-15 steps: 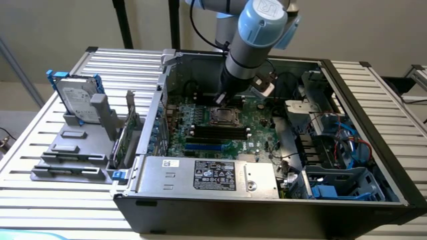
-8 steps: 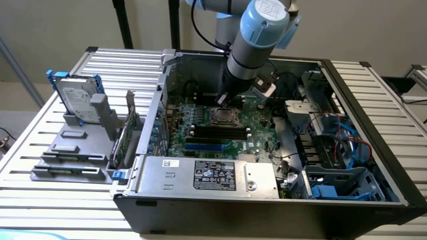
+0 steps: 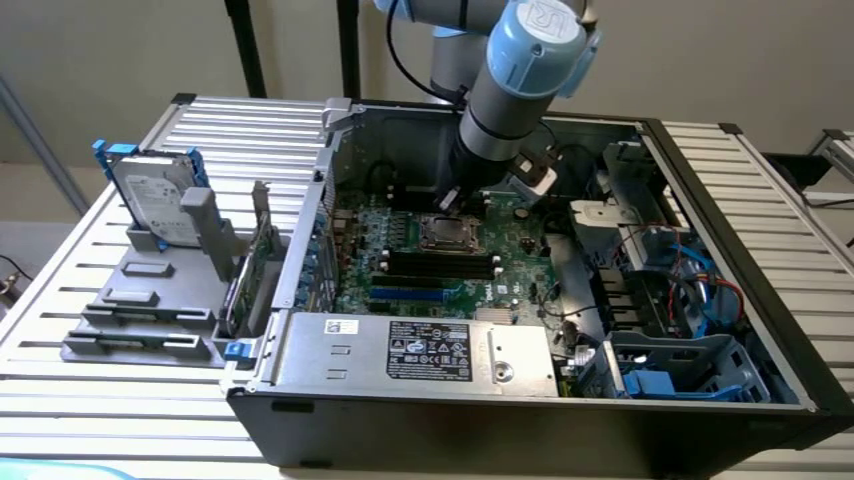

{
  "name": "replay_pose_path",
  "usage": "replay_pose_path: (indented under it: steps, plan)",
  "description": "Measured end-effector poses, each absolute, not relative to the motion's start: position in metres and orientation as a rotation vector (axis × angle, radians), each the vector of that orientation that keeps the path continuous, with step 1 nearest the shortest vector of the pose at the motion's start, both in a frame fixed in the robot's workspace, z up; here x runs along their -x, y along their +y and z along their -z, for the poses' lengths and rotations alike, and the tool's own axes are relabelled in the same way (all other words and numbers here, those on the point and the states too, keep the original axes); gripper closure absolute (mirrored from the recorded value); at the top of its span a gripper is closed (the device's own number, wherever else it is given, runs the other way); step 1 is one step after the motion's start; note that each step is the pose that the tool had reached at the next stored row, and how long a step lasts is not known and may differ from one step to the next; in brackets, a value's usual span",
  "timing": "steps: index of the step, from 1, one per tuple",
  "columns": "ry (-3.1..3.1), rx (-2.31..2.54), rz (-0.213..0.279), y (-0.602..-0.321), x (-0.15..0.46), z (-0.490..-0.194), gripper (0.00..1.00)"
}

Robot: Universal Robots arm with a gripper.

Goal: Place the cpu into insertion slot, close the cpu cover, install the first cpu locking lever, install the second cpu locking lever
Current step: 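Install the first cpu locking lever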

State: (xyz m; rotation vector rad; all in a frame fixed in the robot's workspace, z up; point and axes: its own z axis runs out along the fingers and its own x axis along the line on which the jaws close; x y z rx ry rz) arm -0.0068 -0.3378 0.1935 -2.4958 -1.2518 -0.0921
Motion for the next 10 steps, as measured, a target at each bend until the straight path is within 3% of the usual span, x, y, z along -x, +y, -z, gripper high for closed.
replay_pose_path:
  steps: [10]
  plan:
    - [-1.264, 2.466, 0.101, -0.3410, 0.0053, -0.1930, 0.89]
